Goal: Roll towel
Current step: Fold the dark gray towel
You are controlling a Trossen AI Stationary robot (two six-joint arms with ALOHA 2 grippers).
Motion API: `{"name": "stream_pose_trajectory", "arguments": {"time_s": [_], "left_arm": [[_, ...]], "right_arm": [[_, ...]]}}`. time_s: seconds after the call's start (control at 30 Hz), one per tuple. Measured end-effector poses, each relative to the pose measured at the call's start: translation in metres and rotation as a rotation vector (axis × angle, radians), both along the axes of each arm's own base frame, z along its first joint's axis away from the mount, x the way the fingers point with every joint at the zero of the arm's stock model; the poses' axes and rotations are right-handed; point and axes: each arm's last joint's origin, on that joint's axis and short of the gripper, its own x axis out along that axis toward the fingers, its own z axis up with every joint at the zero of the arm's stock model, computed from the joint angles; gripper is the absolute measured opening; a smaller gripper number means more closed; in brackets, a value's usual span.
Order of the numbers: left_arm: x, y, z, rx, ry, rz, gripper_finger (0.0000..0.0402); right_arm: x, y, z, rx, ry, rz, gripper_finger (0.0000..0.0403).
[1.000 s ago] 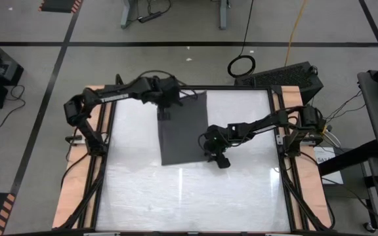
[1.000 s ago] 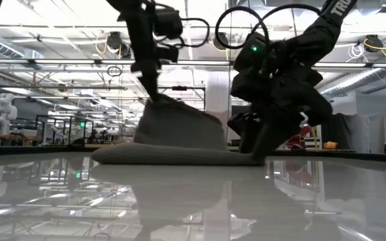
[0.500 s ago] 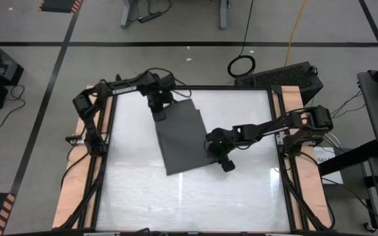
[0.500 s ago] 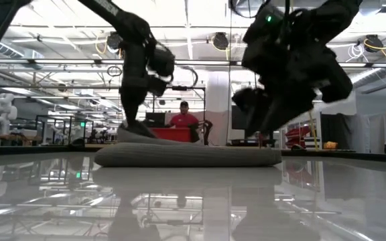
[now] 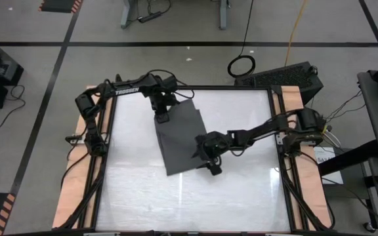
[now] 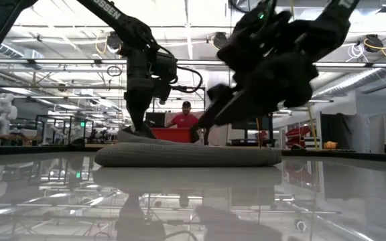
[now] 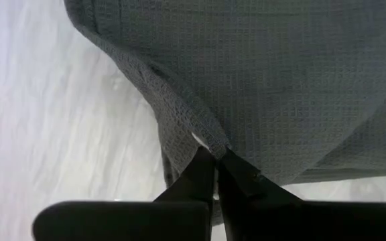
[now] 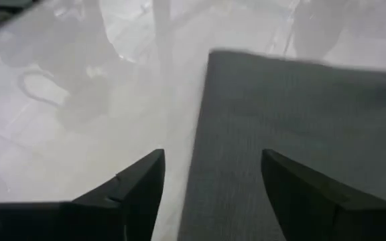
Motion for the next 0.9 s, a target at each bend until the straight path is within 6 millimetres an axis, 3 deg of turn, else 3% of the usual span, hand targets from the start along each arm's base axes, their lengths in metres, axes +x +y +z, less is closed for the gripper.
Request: {"name": "stream_pose_trajectory", "arguments": {"time_s": [0.27,0.37,0.47,0.63,0.77,0.9], "left_arm": [[0.002,-0.005,0.000,-0.008,0.008,0.009,0.0014],[0.002,-0.005,0.000,-0.011,0.012,0.007,0.0014],[0.002,-0.007,0.000,-0.015,0.019,0.004,0.0014],[0.001,-0.008,0.001,-0.023,0.033,0.002,0.0014],[-0.001,-0.009,0.005,-0.018,0.025,0.003,0.0014],[-0.003,-0.011,0.012,-0.008,0.007,0.003,0.0014]], "right_arm": [[0.021,-0.014,-0.039,-0.017,0.109,-0.083,0.0173],[0.025,-0.019,-0.044,-0.011,0.129,-0.101,0.0139],[0.024,-0.019,-0.044,-0.018,0.142,-0.098,0.0090],[0.015,-0.012,-0.025,-0.080,0.162,-0.055,0.0011],[0.010,-0.004,-0.006,-0.157,0.134,-0.053,0.0023],[0.004,0.004,-0.010,-0.158,0.197,-0.007,0.0052]]}}
